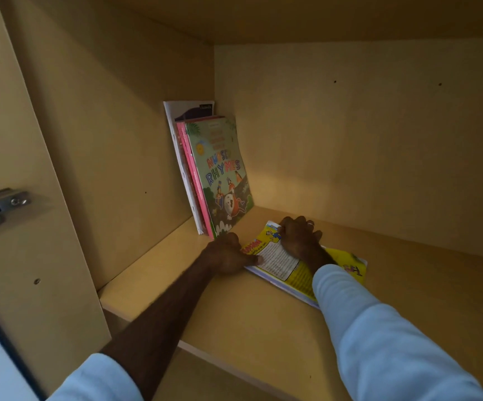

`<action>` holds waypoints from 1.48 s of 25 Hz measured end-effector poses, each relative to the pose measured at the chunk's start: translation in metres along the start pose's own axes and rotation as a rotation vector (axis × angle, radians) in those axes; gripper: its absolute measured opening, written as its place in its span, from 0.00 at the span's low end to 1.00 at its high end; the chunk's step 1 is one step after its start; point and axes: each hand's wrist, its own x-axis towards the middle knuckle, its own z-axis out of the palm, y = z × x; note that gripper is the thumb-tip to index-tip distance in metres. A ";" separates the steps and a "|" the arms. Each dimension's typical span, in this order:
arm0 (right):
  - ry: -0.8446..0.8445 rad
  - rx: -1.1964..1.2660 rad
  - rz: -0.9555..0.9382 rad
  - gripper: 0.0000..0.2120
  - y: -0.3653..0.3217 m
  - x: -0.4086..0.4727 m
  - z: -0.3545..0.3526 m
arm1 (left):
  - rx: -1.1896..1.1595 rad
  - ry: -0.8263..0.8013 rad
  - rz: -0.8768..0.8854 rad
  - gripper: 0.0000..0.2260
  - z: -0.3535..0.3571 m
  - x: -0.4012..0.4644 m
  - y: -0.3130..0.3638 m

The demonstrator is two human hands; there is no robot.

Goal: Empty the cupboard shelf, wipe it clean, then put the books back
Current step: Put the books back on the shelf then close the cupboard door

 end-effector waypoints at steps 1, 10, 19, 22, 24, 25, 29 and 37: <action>0.019 0.039 -0.006 0.12 -0.003 0.000 -0.001 | -0.155 -0.001 0.008 0.28 -0.002 0.000 -0.001; 0.387 0.884 -0.264 0.10 -0.057 0.035 -0.058 | -1.136 0.510 0.161 0.10 -0.052 -0.006 0.021; 0.218 1.012 -0.189 0.17 -0.085 0.072 -0.039 | -0.477 0.926 0.419 0.13 -0.137 0.047 0.026; 0.232 1.029 -0.130 0.09 -0.099 0.080 -0.034 | -0.340 1.143 0.355 0.15 -0.124 0.045 0.015; 0.252 1.021 -0.123 0.08 -0.107 0.089 -0.030 | -0.296 1.247 0.328 0.19 -0.106 0.037 0.005; 0.258 1.007 -0.123 0.08 -0.111 0.093 -0.029 | -0.320 1.264 0.307 0.20 -0.098 0.033 0.000; 0.254 0.955 -0.080 0.08 -0.128 0.108 -0.021 | -0.328 1.080 0.173 0.14 -0.069 0.030 -0.028; 0.300 0.876 -0.027 0.19 -0.135 0.092 0.013 | -0.433 0.916 0.071 0.13 -0.053 0.033 -0.034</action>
